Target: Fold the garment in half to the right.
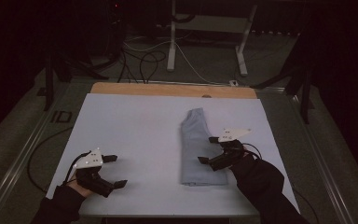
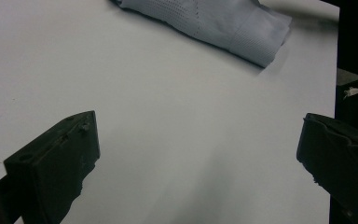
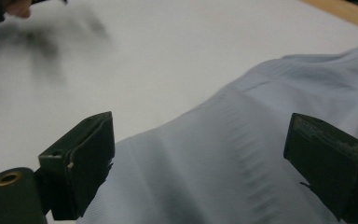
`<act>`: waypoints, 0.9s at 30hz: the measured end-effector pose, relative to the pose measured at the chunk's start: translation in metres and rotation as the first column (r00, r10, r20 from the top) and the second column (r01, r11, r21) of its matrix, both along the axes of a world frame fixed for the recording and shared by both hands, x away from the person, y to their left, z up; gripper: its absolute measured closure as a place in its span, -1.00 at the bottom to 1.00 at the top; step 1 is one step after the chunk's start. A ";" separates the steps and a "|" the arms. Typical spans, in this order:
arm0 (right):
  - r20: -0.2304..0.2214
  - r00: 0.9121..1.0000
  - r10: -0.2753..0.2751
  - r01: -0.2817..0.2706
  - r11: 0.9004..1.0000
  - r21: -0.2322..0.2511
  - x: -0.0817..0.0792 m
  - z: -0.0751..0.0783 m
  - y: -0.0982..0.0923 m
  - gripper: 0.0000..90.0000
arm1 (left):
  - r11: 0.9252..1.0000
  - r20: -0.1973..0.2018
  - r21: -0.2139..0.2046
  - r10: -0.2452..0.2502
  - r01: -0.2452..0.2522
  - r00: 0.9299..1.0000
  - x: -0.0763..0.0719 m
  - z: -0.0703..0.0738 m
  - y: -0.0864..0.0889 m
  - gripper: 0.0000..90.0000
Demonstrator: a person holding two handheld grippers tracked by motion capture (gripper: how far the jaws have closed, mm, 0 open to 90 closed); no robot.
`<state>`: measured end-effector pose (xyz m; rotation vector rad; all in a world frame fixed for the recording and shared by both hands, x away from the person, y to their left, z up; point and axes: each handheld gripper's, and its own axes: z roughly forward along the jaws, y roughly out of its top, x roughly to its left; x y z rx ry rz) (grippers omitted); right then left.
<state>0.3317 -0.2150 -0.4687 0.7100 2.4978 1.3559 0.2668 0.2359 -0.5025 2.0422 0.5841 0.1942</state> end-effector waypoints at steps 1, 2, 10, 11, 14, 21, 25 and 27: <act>0.004 1.000 -0.013 0.013 1.000 0.004 0.001 0.001 -0.003 -0.80 | 1.000 0.000 0.000 0.000 0.000 1.000 0.000 0.000 0.000 -0.99; 0.010 1.000 -0.025 0.025 1.000 0.004 0.001 0.002 -0.005 -0.81 | 1.000 0.000 -0.002 0.003 -0.003 1.000 0.000 0.000 0.000 -0.99; 0.014 0.997 -0.079 0.079 0.997 -0.001 0.001 -0.001 -0.027 -0.80 | 1.000 0.006 -0.007 -0.001 0.001 1.000 -0.001 0.001 0.000 -0.99; 0.018 0.996 -0.082 0.082 0.997 -0.010 0.001 -0.003 -0.029 -0.80 | 1.000 0.005 -0.005 -0.003 0.004 1.000 -0.001 0.000 0.000 -0.99; 0.004 0.994 -0.105 0.105 0.994 0.001 -0.001 -0.008 -0.036 -0.80 | 1.000 0.004 -0.007 -0.001 0.001 1.000 -0.001 0.000 0.000 -0.99; -0.002 0.990 -0.144 0.144 0.989 0.014 -0.010 -0.021 -0.053 -0.80 | 1.000 0.008 -0.004 -0.005 0.005 1.000 -0.002 0.001 0.000 -0.99; 0.000 0.987 -0.160 0.160 0.987 0.013 -0.015 -0.029 -0.061 -0.80 | 1.000 0.007 -0.010 -0.003 0.003 1.000 -0.002 0.000 0.001 -0.99; -0.001 0.986 -0.164 0.164 0.986 0.008 -0.017 -0.033 -0.064 -0.80 | 1.000 0.007 -0.002 -0.006 0.006 1.000 -0.001 0.000 0.000 -0.99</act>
